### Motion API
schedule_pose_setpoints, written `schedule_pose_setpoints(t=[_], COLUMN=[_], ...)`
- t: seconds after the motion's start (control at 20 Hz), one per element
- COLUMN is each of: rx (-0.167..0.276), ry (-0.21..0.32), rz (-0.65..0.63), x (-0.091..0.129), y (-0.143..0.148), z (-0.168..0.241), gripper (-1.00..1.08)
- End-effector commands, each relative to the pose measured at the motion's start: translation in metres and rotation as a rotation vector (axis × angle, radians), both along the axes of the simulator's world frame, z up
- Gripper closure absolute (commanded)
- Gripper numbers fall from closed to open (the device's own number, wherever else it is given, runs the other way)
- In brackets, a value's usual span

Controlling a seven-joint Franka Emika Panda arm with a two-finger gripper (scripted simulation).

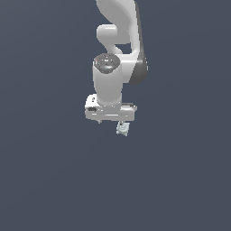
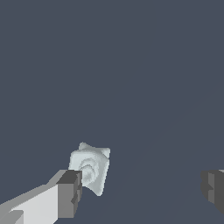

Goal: Pick up the object and move it to a goal position.

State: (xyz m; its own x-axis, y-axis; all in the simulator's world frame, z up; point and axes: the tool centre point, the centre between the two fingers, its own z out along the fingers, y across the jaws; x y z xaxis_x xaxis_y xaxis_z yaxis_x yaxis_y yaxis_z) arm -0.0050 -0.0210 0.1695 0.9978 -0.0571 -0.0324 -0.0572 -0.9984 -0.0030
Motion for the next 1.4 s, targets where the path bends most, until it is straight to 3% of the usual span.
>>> schedule_pose_setpoints(t=[0.0, 0.5, 1.35], rx=[0.0, -0.002, -0.008], ry=[0.001, -0.006, -0.03], rz=[0.0, -0.051, -0.221], x=[0.0, -0.01, -0.051], y=[0.0, 0.016, 0.062], z=[0.0, -0.019, -0.077], gripper=[-0.92, -0.92, -0.92])
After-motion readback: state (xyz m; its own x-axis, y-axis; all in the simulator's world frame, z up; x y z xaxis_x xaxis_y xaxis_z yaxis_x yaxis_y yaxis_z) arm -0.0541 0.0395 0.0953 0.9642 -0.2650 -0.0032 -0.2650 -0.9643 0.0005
